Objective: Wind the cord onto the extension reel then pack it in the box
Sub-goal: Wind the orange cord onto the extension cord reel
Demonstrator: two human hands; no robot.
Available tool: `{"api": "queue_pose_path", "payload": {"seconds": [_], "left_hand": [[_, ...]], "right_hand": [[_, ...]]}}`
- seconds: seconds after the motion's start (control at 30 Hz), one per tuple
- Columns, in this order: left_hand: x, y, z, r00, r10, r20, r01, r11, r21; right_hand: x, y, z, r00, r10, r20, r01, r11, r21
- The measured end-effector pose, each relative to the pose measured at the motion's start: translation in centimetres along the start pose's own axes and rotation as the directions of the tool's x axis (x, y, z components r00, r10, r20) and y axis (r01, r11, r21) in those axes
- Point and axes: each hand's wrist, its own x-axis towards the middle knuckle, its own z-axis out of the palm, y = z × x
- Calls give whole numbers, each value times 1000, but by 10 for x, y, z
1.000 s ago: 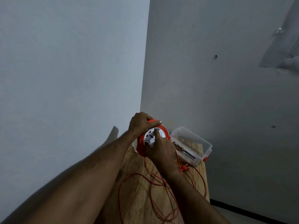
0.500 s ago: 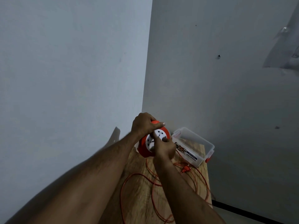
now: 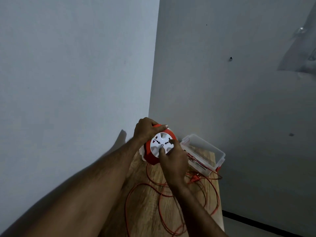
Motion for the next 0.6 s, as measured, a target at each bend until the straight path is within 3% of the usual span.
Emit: {"api": "queue_pose_path", "payload": {"seconds": [0.1,0.17,0.4,0.6], "left_hand": [[-1,1,3,1000,21,17,-21,1000,-3],[-3,2,10,999,38,22,-38,999,0],[-5,8,16,996,64,56,-64,998,-4],[-5,6,11,996,85,39,-86,996,31]], "right_hand": [[4,7,3,973,-214,82,229,930,-289],[6,8,7,961,-246,130,275,906,-321],[20,17,14,963,-219,154,254,929,-267],[21,18,18,995,-82,56,79,995,62]]}}
